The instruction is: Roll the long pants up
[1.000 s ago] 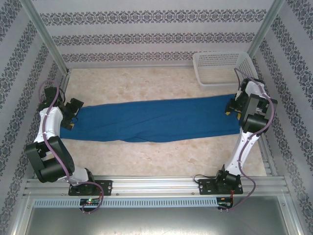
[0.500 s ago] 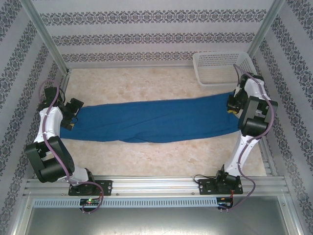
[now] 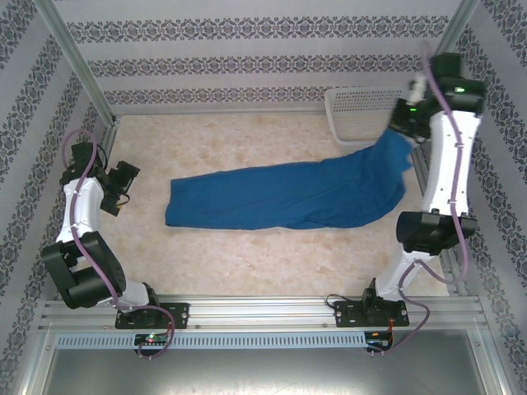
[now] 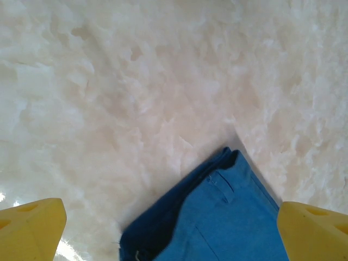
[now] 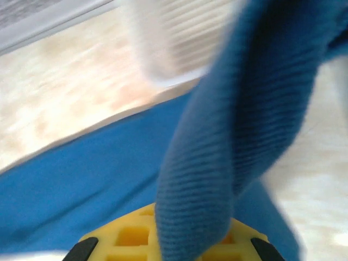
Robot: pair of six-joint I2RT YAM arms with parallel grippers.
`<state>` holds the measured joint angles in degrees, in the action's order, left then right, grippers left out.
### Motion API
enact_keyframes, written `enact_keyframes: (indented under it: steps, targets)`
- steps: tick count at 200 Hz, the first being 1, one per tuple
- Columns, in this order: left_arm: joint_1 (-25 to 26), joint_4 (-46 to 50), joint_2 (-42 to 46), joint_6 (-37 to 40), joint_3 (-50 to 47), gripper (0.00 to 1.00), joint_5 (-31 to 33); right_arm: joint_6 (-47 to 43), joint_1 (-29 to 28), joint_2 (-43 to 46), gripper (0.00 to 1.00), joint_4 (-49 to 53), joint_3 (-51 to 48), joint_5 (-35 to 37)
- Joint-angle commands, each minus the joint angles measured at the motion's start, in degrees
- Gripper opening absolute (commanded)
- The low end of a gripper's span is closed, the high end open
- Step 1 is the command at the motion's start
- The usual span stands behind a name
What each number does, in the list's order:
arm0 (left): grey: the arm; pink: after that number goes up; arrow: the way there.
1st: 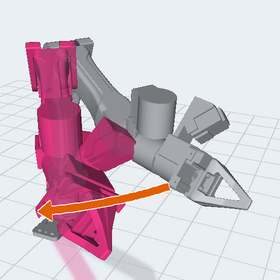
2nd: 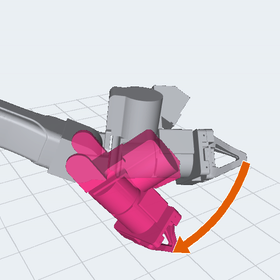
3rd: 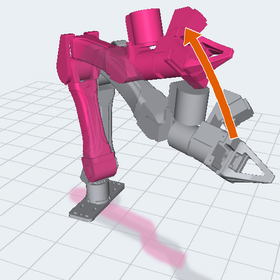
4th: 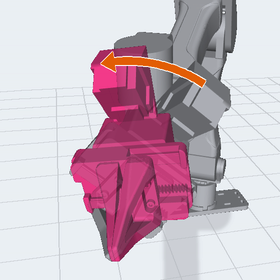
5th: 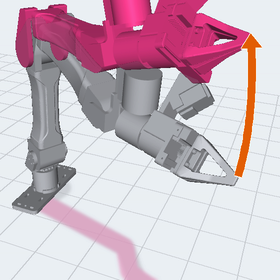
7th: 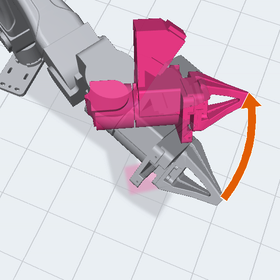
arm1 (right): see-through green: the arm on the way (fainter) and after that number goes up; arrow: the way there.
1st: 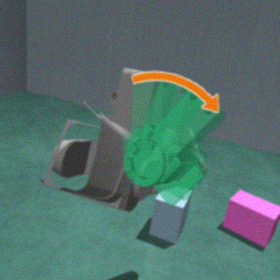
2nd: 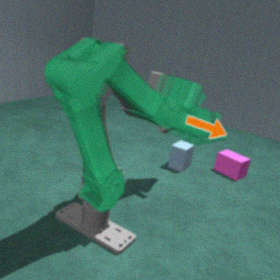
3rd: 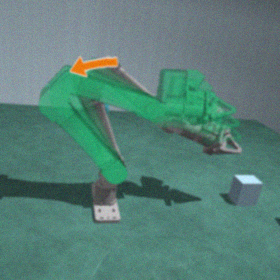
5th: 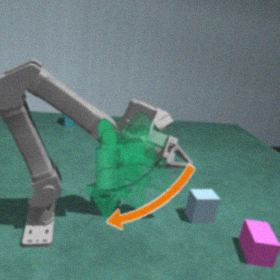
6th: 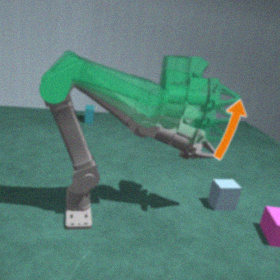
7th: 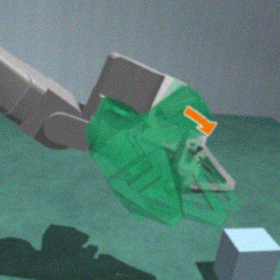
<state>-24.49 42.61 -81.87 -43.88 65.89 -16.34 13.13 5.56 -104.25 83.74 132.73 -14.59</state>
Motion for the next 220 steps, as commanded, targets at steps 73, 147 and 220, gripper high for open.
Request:
enact_keyframes:
  steps: [73,147,220]
  targets:
    - [-0.03,3.98,4.06,0.92,2.52,1.00,-0.83,23.79,-37.89,-11.03,0.00,-34.83,-10.61,-21.27]
    - [0.00,3.94,3.84,1.31,2.74,1.00,-1.68,33.56,-48.94,-35.12,0.00,-43.05,11.05,-25.04]
    - [-0.03,3.65,3.72,1.47,1.85,1.00,-2.08,39.97,-51.60,-40.51,0.01,-50.19,6.43,-26.19]
